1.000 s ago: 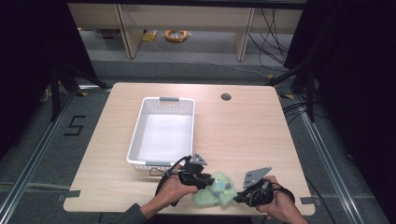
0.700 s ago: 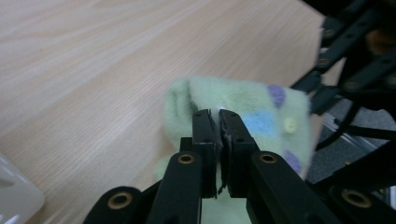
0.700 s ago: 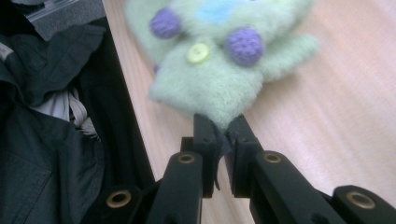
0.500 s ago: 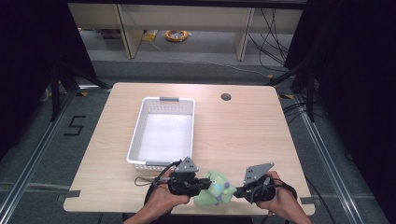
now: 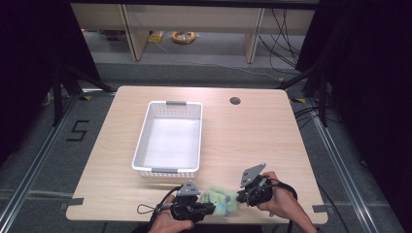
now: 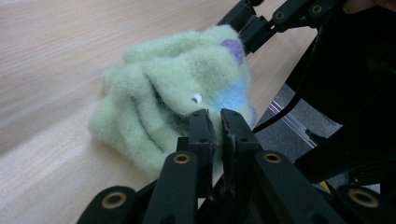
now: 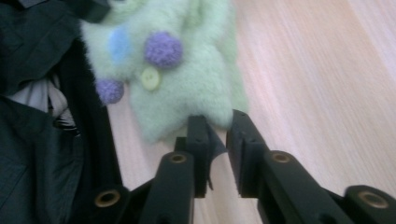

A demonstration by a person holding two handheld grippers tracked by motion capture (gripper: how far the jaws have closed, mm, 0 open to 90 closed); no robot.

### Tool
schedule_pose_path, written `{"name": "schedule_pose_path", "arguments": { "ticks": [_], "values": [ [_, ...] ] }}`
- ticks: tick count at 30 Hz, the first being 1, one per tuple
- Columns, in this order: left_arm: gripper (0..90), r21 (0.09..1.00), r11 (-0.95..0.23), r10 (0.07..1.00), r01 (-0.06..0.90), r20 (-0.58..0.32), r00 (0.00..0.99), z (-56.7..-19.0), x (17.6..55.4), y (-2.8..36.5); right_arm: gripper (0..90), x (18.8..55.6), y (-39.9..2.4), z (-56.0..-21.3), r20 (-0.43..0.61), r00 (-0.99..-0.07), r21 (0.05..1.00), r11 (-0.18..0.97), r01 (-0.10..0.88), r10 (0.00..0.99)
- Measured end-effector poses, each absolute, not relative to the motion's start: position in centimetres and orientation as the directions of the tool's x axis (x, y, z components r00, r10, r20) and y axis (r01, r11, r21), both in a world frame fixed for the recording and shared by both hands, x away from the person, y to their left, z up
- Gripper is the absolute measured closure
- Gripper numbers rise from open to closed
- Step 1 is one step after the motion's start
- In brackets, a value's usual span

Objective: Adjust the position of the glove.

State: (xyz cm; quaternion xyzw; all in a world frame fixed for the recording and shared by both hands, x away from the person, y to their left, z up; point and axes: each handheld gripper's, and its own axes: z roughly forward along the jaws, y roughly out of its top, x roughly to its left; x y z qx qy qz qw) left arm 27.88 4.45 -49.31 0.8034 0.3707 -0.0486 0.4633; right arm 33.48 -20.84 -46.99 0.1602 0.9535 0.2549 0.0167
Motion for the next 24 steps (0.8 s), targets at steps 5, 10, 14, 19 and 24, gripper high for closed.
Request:
{"name": "schedule_pose_path", "arguments": {
  "ticks": [5,10,14,19,24],
  "values": [
    [77.9,0.704,-0.281,0.559,0.652,-0.432,0.708,-49.4,28.0,4.6,67.2,32.5,-21.8,-46.5,0.044,-0.869,0.536,0.722,0.437,0.493],
    [75.9,0.711,-0.261,0.558,0.653,-0.441,0.703,-49.4,27.9,4.6,61.9,31.2,-23.2,-45.5,0.066,-0.796,0.643,0.585,0.495,0.601],
    [76.0,0.707,-0.279,0.556,0.65,-0.434,0.709,-49.5,27.9,4.7,61.4,30.5,-23.0,-45.7,0.117,-0.779,0.654,0.542,0.527,0.617],
    [77.6,0.712,-0.28,0.563,0.644,-0.422,0.711,-49.5,27.8,4.6,69.2,31.3,-22.4,-47.3,0.204,-0.795,0.634,0.542,0.552,0.572],
    [81.6,0.719,-0.283,0.562,0.634,-0.411,0.717,-49.5,27.9,4.4,90.0,31.8,-21.8,-48.7,0.162,-0.815,0.616,0.589,0.523,0.556]
  ]
}}
